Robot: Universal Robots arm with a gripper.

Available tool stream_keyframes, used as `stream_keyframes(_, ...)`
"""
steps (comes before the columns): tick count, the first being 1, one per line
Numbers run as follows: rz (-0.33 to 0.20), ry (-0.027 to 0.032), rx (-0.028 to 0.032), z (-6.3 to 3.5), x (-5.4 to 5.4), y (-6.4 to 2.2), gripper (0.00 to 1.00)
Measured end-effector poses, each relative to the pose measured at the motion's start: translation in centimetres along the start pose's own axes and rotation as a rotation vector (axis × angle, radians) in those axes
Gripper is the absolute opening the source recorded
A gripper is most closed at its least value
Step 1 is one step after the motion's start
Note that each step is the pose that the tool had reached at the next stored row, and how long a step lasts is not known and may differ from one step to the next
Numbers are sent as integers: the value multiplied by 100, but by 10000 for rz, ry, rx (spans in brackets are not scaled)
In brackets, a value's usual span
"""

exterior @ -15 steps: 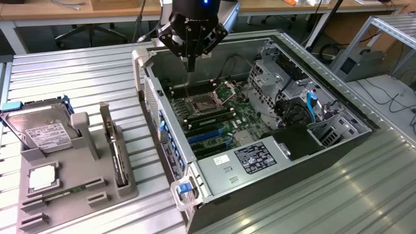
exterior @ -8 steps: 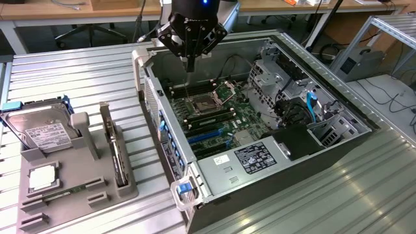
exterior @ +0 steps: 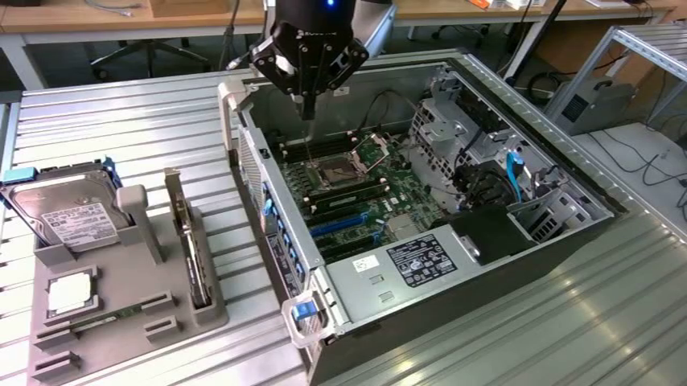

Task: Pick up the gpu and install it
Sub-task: 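Reach for the gpu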

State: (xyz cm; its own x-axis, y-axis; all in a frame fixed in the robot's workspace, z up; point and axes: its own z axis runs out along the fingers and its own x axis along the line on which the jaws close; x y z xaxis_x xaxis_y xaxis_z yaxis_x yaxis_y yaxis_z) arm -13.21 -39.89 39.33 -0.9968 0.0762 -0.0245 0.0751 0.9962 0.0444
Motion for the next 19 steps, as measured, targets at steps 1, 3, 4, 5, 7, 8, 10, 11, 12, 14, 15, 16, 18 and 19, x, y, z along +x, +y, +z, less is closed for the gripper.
stream_keyframes(1, 1, 0, 0, 0, 18, -1, 11)
stream_keyframes(3, 1, 0, 0, -2, 63, -5, 11)
stream_keyframes(4, 0, 0, 0, -3, 88, -7, 11)
stream_keyframes(5, 0, 0, 1, -3, 106, -8, 11)
stream_keyframes(7, -1, 0, 1, -4, 148, -11, 11)
stream_keyframes(8, 1, 0, 0, -5, 170, -13, 11)
stream_keyframes(10, 1, -1, -1, -6, 216, -16, 11)
stream_keyframes(11, 0, 0, 0, -7, 241, -18, 11)
stream_keyframes(12, -1, 0, 0, -8, 291, -22, 11)
stream_keyframes(14, 1, -1, 0, -11, 404, -31, 11)
stream_keyframes(15, -1, 1, 1, -13, 450, -34, 11)
stream_keyframes(16, -1, 0, 0, -14, 485, -37, 11)
stream_keyframes(18, 1, -1, 0, -15, 535, -40, 11)
stream_keyframes(19, 1, 0, 0, -16, 563, -42, 11)
